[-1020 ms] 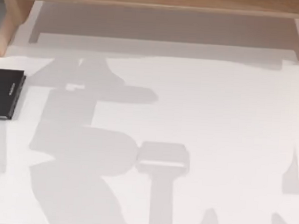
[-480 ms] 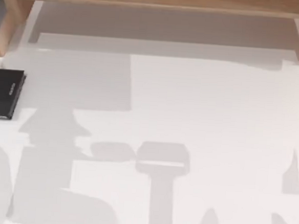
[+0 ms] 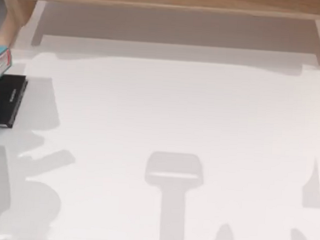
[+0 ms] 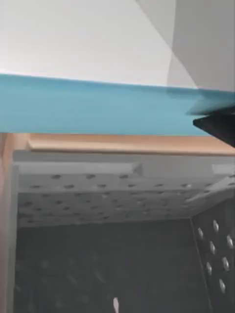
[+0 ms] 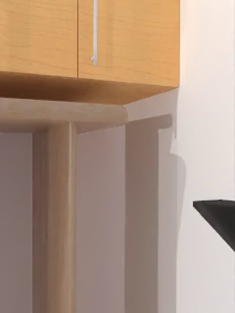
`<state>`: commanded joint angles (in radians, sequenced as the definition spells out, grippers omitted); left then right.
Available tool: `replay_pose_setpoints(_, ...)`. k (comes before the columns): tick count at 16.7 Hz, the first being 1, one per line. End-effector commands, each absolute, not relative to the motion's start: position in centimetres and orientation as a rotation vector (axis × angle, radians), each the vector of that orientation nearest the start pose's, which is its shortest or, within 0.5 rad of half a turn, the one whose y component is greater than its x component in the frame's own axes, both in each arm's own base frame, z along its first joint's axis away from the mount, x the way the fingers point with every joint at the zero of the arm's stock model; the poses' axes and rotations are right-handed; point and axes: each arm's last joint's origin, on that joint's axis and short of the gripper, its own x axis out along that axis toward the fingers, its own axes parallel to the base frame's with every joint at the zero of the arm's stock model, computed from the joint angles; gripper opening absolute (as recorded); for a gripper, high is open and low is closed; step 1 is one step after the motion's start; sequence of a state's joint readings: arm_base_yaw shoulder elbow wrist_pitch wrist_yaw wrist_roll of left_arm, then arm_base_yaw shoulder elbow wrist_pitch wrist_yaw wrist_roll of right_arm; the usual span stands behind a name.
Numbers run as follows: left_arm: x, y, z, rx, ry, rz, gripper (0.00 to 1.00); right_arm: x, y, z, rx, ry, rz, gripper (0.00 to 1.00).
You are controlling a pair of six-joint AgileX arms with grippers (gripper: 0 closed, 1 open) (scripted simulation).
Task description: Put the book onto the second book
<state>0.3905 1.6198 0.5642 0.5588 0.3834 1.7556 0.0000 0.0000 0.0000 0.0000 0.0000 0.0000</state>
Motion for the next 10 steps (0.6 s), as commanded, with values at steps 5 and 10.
replay_pose_setpoints(5, 27.52, 9.58, 11.67, 1.543, 0.377, -0.437, 0.00, 10.57, -0.12, 16.00, 0.000, 0.000, 0.000, 1.00)
replay_pose_setpoints(10, 27.67, 9.66, 11.67, 1.543, 0.376, -0.433, 0.00, 10.57, -0.12, 16.00, 0.000, 0.000, 0.000, 1.00)
